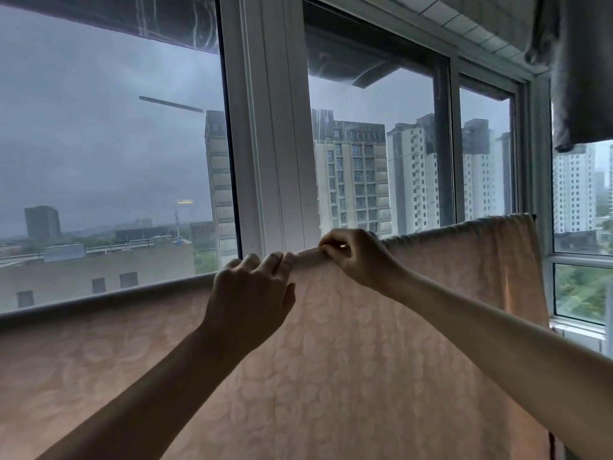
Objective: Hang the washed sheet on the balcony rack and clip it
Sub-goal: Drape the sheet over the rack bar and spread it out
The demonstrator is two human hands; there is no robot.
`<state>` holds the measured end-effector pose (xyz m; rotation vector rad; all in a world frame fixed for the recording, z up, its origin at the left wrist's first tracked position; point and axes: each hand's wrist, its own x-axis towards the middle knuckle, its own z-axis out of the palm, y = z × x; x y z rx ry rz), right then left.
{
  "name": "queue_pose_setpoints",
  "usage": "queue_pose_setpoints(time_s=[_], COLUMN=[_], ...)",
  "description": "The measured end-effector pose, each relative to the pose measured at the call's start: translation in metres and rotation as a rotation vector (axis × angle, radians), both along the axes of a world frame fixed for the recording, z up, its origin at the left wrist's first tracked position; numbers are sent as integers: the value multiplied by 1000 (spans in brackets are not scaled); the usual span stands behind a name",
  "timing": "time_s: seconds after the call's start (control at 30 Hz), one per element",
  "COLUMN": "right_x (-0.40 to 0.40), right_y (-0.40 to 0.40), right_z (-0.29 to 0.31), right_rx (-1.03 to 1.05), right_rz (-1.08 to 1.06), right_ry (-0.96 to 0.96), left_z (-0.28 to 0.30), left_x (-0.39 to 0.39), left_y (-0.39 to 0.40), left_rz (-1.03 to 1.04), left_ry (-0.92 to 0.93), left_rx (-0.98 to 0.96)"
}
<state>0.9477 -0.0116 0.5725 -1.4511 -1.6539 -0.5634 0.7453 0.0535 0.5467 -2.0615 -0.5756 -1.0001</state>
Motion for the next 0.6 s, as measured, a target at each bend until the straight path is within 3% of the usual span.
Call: queue_pose_setpoints(time_s=[0.27, 0.6], right_x=[45, 49], right_y=[-12, 0], right_z=[0, -1], right_rx=[-56, 32], right_rz=[32, 17], right_ry=[172, 93], left_z=[-2, -3], left_x=[4, 6], left_y=[9, 4], left_rz=[18, 77], left_ry=[-37, -22], left_rx=[4, 5])
